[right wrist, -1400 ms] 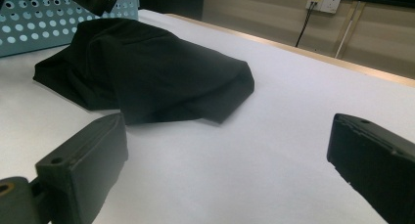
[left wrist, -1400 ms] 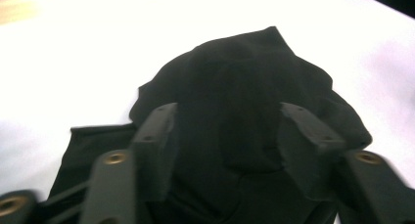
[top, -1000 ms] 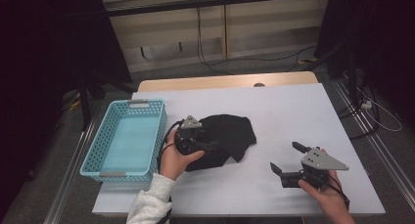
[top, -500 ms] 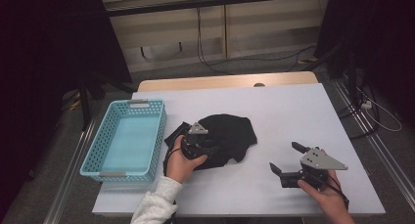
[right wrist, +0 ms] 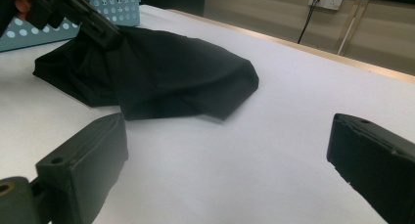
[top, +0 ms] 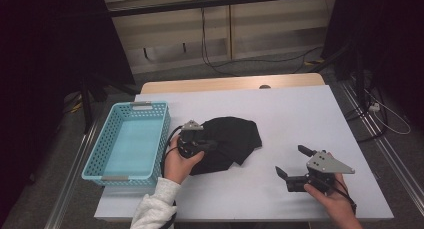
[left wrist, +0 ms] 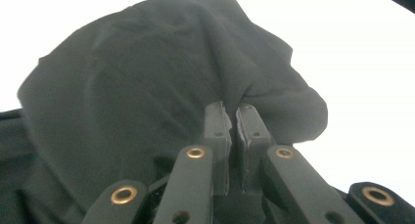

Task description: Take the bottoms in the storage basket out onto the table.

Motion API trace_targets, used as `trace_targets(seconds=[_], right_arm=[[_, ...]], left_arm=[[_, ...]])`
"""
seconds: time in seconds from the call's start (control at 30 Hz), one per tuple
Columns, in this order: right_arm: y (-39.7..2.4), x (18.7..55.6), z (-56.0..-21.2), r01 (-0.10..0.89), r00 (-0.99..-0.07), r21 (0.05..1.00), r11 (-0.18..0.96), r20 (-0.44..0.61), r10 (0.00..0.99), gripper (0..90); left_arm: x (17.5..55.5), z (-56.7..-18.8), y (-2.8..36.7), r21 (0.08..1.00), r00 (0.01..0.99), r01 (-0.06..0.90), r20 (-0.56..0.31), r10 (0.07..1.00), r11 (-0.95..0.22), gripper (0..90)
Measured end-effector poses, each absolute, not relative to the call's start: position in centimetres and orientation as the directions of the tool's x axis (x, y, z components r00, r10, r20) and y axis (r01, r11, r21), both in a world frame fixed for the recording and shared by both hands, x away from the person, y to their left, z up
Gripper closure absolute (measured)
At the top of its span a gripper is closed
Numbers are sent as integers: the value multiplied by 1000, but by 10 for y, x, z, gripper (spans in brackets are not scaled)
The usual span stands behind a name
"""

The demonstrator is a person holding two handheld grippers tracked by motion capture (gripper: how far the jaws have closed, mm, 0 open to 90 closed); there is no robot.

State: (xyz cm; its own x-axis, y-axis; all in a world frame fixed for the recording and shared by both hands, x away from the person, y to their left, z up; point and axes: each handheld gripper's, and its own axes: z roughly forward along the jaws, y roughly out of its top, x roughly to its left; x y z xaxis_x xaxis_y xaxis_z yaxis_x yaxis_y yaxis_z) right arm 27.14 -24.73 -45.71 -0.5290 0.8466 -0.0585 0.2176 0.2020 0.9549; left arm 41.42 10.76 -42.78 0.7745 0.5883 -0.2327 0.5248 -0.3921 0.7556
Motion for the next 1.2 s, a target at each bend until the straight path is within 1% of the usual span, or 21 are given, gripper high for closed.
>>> trace_targets(seconds=[0.03, 0.2, 0.43, 0.6, 0.97, 1.2], right_arm=[[-247, 272, -457, 218, -530, 954, 204, -60, 846, 8], [-247, 272, -457, 217, -532, 954, 207, -62, 845, 9], [-247, 272, -457, 218, -530, 953, 208, -63, 845, 9], [-247, 273, -457, 223, -529, 952, 208, -61, 847, 8], [-247, 275, -458, 228, -531, 952, 207, -57, 846, 9], [-248, 276, -458, 226, -530, 953, 204, -56, 846, 9]], left_arm=[[415, -427, 110, 754, 768, 535, -245, 592, -381, 850], [419, -423, 123, 763, 745, 545, -251, 618, -348, 850], [423, -411, 140, 786, 727, 537, -248, 641, -306, 851], [424, -409, 146, 792, 713, 543, -258, 652, -280, 851], [427, -404, 154, 800, 694, 541, -251, 675, -260, 852], [428, -406, 152, 795, 692, 543, -241, 680, -271, 852]])
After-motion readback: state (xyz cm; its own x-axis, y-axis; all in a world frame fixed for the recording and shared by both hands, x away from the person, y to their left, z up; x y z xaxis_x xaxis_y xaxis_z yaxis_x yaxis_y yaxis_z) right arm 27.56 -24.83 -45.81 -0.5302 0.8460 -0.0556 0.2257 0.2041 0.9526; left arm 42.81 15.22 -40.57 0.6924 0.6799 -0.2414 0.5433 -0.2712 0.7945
